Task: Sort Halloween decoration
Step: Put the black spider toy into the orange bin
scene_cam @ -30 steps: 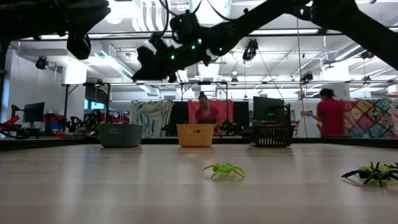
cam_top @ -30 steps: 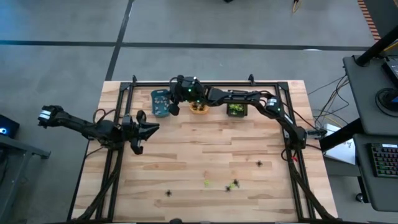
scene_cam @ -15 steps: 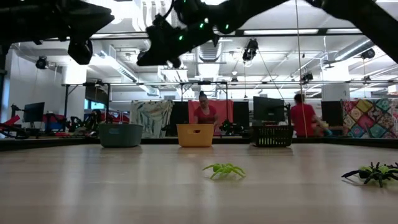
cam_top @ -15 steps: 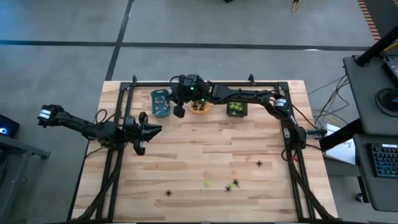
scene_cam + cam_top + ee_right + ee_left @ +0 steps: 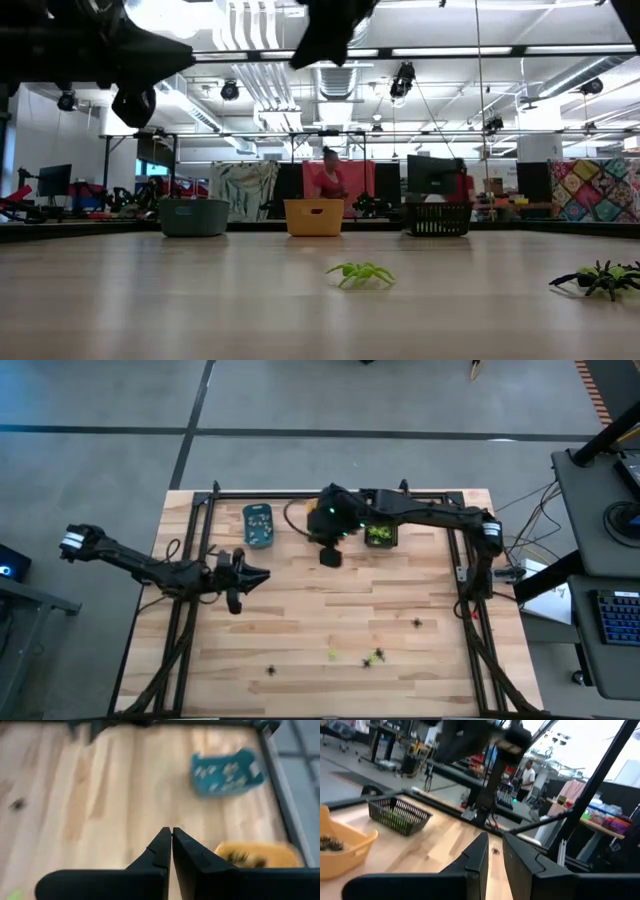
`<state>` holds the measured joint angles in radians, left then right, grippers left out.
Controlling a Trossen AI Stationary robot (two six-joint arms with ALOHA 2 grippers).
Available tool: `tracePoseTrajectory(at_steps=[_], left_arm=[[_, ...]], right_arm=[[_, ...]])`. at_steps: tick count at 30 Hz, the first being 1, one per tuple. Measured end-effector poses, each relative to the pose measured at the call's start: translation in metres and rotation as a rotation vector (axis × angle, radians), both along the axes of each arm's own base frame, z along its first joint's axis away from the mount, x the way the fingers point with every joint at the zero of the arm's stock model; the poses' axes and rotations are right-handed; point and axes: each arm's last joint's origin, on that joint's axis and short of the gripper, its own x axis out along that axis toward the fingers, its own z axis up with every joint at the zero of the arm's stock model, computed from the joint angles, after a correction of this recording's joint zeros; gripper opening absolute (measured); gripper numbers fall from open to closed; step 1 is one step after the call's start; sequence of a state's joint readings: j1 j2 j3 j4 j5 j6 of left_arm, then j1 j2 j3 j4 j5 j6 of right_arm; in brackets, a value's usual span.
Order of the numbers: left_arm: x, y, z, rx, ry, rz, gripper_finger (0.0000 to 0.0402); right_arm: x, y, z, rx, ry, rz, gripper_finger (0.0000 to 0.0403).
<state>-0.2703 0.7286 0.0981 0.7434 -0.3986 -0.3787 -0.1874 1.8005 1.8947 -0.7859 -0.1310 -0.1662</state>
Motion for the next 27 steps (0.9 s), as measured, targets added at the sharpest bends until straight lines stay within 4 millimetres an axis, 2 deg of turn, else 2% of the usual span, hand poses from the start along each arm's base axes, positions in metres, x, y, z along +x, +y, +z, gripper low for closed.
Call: tracePoseTrajectory(at_steps=[7, 13, 20, 24, 27], left_arm=[[0.015, -0.008, 0.002, -0.002, 0.065, -0.069, 0.0040], [0.036, -0.020, 0.008, 0.041, 0.248, -0.114, 0.0040], [0.050, -0.054, 0.015, 0.161, 0.636, -0.227, 0.0040], [0.050, -0.081, 0.013, 0.212, 0.788, -0.304, 0.0040], [0.047, -0.105, 0.011, 0.247, 0.820, -0.376, 0.0040]], right_arm=[[-0.032, 0.043, 0.010, 0.095, 0.196, 0.017, 0.0009], [-0.042, 0.083, -0.001, 0.143, 0.331, 0.047, 0.0009], [-0.042, 0.129, -0.041, 0.217, 0.400, 0.029, 0.0009], [-0.037, 0.155, -0.069, 0.293, 0.339, 0.003, 0.0009], [-0.033, 0.173, -0.087, 0.367, 0.246, -0.004, 0.0009]])
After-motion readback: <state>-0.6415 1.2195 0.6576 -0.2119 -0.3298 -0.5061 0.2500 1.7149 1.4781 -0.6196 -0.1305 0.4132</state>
